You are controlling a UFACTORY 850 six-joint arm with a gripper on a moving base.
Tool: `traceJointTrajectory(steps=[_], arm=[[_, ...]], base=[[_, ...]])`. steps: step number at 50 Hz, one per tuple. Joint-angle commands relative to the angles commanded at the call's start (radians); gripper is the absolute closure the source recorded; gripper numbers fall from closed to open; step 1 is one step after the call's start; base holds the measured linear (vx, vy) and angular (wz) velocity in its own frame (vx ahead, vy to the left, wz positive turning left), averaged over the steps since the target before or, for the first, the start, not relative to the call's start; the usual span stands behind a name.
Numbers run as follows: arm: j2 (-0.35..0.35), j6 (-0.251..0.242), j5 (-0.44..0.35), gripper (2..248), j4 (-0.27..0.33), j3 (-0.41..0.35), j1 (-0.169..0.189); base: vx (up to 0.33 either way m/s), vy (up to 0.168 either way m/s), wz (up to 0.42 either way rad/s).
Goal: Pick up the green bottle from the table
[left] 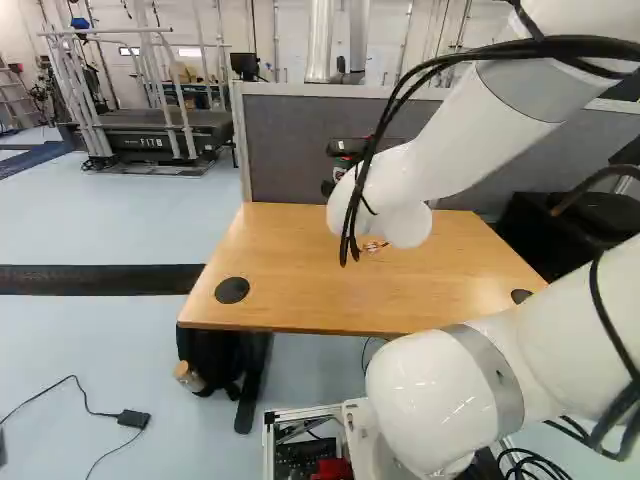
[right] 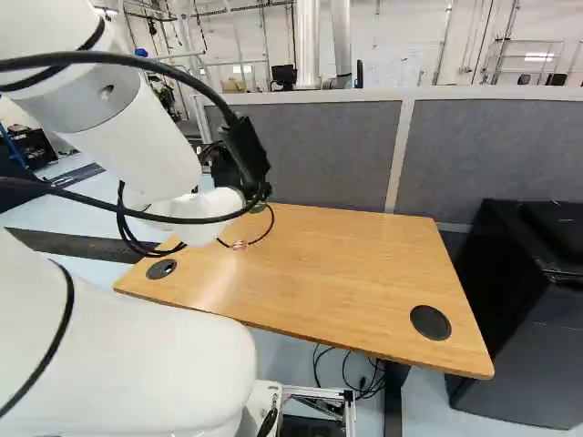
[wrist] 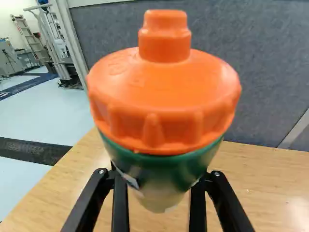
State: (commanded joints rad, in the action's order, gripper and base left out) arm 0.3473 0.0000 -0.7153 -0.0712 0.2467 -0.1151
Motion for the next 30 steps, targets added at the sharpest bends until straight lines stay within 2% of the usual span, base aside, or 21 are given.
traceJointTrajectory(steps=[30], arm=[[0.000, 0.000, 0.000, 138, 0.000, 0.000, 0.000]], base=[[0.000, 0.000, 0.000]])
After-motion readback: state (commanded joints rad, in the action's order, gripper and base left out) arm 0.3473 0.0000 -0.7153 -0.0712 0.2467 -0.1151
